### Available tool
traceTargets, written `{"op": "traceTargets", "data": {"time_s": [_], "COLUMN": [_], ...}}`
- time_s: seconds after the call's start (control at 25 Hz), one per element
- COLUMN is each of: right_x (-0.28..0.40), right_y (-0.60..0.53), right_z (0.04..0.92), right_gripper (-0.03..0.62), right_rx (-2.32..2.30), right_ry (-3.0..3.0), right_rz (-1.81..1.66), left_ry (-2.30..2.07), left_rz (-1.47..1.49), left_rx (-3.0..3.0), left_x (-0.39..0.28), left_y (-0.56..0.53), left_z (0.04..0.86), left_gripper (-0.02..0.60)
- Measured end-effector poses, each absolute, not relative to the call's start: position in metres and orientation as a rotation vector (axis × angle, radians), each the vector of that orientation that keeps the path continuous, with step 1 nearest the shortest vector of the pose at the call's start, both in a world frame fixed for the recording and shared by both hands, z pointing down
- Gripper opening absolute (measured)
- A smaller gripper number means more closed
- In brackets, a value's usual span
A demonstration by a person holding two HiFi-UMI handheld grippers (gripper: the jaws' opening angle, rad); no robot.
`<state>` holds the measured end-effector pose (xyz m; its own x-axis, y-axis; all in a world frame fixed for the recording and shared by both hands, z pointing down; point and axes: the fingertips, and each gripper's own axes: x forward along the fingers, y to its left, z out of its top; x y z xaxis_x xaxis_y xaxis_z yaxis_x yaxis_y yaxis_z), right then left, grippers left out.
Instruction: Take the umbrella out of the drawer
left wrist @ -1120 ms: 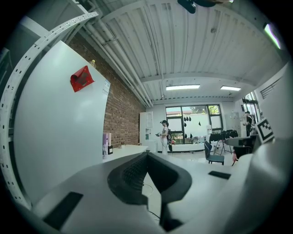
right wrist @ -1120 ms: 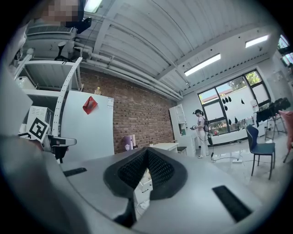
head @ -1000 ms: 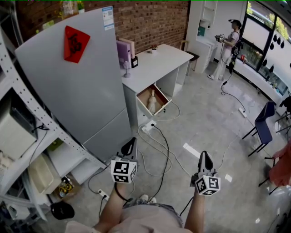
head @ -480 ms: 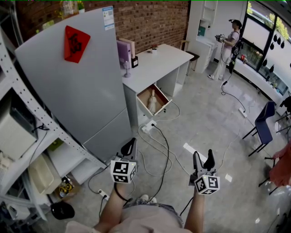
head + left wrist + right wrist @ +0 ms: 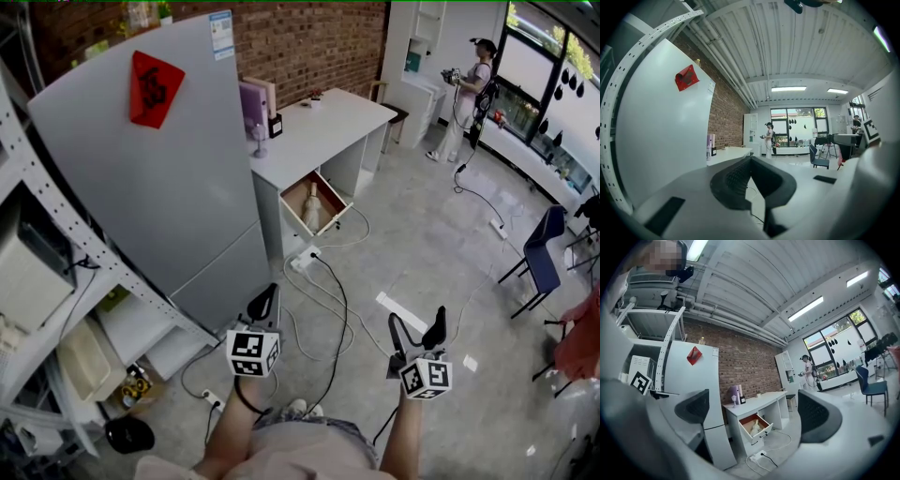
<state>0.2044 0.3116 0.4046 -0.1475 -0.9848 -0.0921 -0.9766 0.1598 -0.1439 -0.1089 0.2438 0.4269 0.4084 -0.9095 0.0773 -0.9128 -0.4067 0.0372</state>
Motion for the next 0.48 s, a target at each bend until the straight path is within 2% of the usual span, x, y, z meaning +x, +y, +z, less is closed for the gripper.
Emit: {"op": "traceTargets", "data": {"time_s": [0.48], "right_x": [0.186], "right_y": [0.320], "right_z": [0.406], "right_gripper": [0.575], "right_rx": [-1.944], "right_ry": [2.251], "right_rz": [-0.076], "left_ry": [-1.581], "left_rz": [0.064], "left_rx": [2.639], "left_x": [-0.108], "left_y": [0.240], "left_z": [0.427], "left_gripper": [0.026]}}
